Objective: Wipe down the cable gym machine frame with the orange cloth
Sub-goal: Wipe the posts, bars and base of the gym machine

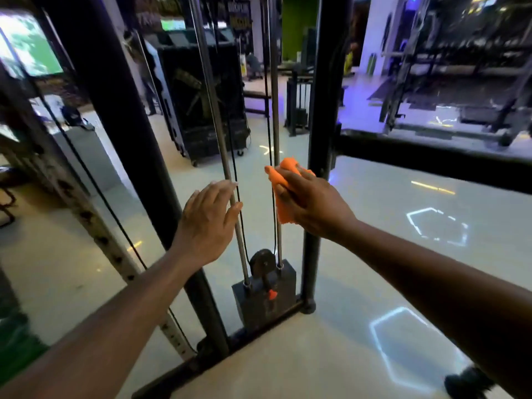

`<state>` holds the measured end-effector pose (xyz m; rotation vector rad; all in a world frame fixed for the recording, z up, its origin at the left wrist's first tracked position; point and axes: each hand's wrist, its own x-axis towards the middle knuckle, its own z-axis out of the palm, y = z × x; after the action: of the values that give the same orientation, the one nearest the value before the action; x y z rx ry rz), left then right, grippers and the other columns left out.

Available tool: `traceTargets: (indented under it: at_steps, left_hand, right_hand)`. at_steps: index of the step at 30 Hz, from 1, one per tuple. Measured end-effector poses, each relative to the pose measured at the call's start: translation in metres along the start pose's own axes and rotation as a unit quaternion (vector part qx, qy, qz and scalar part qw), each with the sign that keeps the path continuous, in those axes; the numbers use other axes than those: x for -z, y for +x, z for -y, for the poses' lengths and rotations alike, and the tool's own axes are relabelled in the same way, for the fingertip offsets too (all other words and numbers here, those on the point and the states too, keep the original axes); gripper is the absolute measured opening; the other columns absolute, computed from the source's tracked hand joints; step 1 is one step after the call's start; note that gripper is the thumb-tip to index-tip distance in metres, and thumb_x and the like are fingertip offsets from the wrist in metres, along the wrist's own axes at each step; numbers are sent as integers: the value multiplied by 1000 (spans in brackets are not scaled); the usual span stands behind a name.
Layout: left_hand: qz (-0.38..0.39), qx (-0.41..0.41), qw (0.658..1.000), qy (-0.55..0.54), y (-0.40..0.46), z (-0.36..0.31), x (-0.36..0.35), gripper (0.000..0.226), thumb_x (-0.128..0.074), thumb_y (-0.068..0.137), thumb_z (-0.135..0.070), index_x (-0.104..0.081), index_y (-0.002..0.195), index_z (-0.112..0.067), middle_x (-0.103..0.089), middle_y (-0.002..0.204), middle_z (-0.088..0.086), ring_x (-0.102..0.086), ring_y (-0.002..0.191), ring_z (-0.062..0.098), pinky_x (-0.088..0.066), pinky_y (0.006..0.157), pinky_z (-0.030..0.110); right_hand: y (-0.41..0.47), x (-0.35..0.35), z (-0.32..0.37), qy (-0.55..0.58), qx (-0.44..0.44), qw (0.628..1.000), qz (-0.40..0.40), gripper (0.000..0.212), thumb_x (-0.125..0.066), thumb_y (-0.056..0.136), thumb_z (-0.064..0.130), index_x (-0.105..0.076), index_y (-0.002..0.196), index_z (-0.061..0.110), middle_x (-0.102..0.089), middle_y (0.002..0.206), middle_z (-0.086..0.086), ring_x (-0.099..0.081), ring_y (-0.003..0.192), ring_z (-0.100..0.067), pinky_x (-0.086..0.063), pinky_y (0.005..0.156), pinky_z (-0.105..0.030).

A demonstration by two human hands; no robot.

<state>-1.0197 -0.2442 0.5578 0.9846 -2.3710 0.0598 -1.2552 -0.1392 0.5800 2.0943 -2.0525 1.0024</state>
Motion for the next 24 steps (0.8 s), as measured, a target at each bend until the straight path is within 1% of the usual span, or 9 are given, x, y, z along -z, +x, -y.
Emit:
traceTargets:
  at_steps: [7,10,11,13,15,16,18,19,24]
  left_hand:
    - [-90,-3,995,33,55,-29,205,52,-39,112,-49,-46,156,-23,-48,161,1,-44,149,25,-32,125,54]
    - [-122,8,992,38,74,-34,276,57,-37,111,-55,-46,157,-23,-49,161,1,-47,147,27,-38,122,53]
    - [-132,8,990,39,80,-35,295,60,-35,110,-58,-46,157,-24,-49,161,1,-48,146,27,-40,120,53]
    - [-152,8,987,47,93,-34,333,63,-31,108,-61,-46,157,-23,-51,159,2,-50,144,28,-42,119,54]
    - [-174,6,983,57,109,-30,365,61,-35,109,-57,-47,156,-21,-51,159,3,-50,144,29,-42,119,53]
    - [-183,2,981,62,117,-27,378,59,-37,109,-55,-48,156,-21,-52,159,4,-50,144,29,-42,119,52]
    - [-200,-6,977,79,134,-20,406,55,-43,111,-49,-49,156,-18,-51,160,5,-50,145,29,-40,120,49]
    - [-210,-11,974,87,144,-14,418,54,-45,112,-47,-49,157,-18,-51,160,6,-49,145,30,-40,120,48]
    - [-248,-31,964,92,194,22,471,54,-44,112,-48,-47,158,-19,-49,162,4,-46,147,28,-38,122,47]
  right_hand:
    - [64,163,119,-27,94,991,-93,54,-42,112,58,-36,164,45,-49,159,-5,-67,120,-32,-63,88,-51]
    - [88,213,162,-26,133,984,-119,54,-42,113,56,-39,164,42,-52,157,-8,-67,120,-34,-62,87,-44]
    - [96,225,173,-28,143,981,-125,54,-43,113,55,-40,164,39,-52,156,-9,-68,117,-34,-61,85,-41]
    - [115,248,197,-33,160,977,-138,53,-44,113,54,-42,163,35,-54,153,-11,-69,112,-34,-64,82,-45]
    - [135,266,219,-39,180,971,-150,52,-43,114,53,-42,163,35,-56,147,-12,-69,105,-31,-65,76,-45]
    - [145,274,227,-44,191,968,-158,52,-43,114,52,-42,162,34,-57,144,-12,-68,101,-27,-63,71,-39]
    - [168,286,243,-55,209,960,-176,50,-44,115,48,-44,161,30,-59,138,-13,-65,96,-23,-51,63,-22]
    - [180,292,252,-59,215,957,-183,49,-44,115,47,-45,160,28,-60,134,-13,-65,94,-22,-45,61,-18]
    - [248,307,289,-74,243,941,-223,49,-41,116,47,-42,160,28,-59,121,-8,-64,89,-19,-45,62,-19]
